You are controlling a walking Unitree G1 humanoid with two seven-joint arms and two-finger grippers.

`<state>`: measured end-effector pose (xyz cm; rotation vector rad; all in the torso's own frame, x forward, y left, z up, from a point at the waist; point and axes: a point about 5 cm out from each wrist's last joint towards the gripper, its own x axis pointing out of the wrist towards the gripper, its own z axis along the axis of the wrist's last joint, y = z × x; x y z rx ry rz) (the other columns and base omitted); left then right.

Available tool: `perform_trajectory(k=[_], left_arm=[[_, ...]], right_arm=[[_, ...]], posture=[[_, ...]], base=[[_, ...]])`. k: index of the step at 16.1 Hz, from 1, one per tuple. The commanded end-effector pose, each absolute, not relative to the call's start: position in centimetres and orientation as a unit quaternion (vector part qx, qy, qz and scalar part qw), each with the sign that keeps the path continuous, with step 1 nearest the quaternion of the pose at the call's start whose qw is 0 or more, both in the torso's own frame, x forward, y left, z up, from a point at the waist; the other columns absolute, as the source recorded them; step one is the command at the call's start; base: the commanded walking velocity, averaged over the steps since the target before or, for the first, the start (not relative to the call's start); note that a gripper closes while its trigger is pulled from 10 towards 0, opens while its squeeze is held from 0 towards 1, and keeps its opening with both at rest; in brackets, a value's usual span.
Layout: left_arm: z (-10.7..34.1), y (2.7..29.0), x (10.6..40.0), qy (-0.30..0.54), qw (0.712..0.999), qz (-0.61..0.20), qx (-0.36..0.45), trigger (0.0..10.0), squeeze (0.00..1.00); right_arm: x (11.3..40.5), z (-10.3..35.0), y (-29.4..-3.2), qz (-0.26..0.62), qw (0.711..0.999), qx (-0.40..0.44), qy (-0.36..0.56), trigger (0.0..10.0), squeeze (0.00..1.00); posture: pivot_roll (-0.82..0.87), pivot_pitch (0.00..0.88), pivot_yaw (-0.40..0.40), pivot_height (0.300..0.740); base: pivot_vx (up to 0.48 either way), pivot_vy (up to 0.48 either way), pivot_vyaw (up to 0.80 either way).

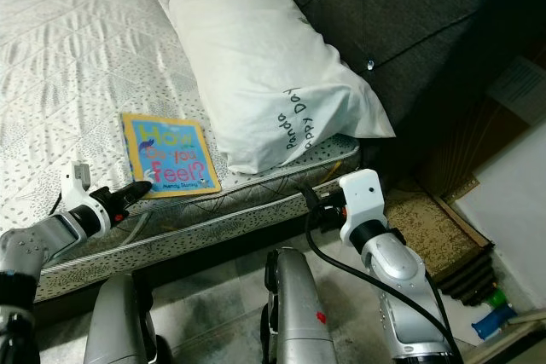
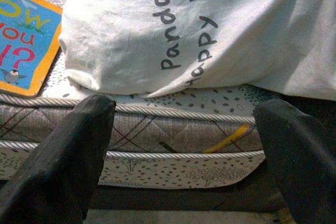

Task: Clean up the room

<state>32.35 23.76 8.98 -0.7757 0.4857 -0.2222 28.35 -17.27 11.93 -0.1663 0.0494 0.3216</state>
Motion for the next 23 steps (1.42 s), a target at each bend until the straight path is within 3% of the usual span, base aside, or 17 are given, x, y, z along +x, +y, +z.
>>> perform_trajectory(k=[1, 5, 15, 19, 23], left_arm=[[8.3, 24.4, 32.2, 0.250, 0.900, -0.083, -0.347, 10.0, 1.00], [7.0, 26.0, 32.4, 0.256, 0.923, -0.015, -0.288, 10.0, 1.00], [7.1, 27.1, 32.8, 0.235, 0.945, 0.009, -0.227, 10.0, 1.00], [8.7, 26.6, 33.6, 0.171, 0.962, 0.029, -0.209, 10.0, 1.00], [10.2, 26.3, 32.0, 0.097, 0.975, 0.044, -0.197, 10.0, 1.00]], right_arm=[[28.2, 12.2, -18.0, 0.148, 0.985, -0.089, 0.021, 10.0, 0.00], [28.4, 12.3, -17.9, 0.147, 0.985, -0.092, 0.018, 10.0, 0.00], [28.7, 12.3, -17.6, 0.143, 0.986, -0.087, 0.011, 10.0, 0.00], [29.0, 12.3, -17.0, 0.143, 0.986, -0.080, 0.004, 10.0, 0.00], [29.6, 12.4, -16.4, 0.142, 0.987, -0.071, -0.004, 10.0, 0.00]], posture=[[-0.16, 0.182, -0.105, 0.523], [-0.16, 0.177, -0.103, 0.523], [-0.15, 0.165, -0.084, 0.523], [-0.12, 0.148, -0.076, 0.523], [-0.09, 0.128, -0.065, 0.523]], base=[[0.000, 0.000, 0.00], [0.000, 0.000, 0.00], [0.000, 0.000, 0.00], [0.000, 0.000, 0.00], [0.000, 0.000, 0.00]])
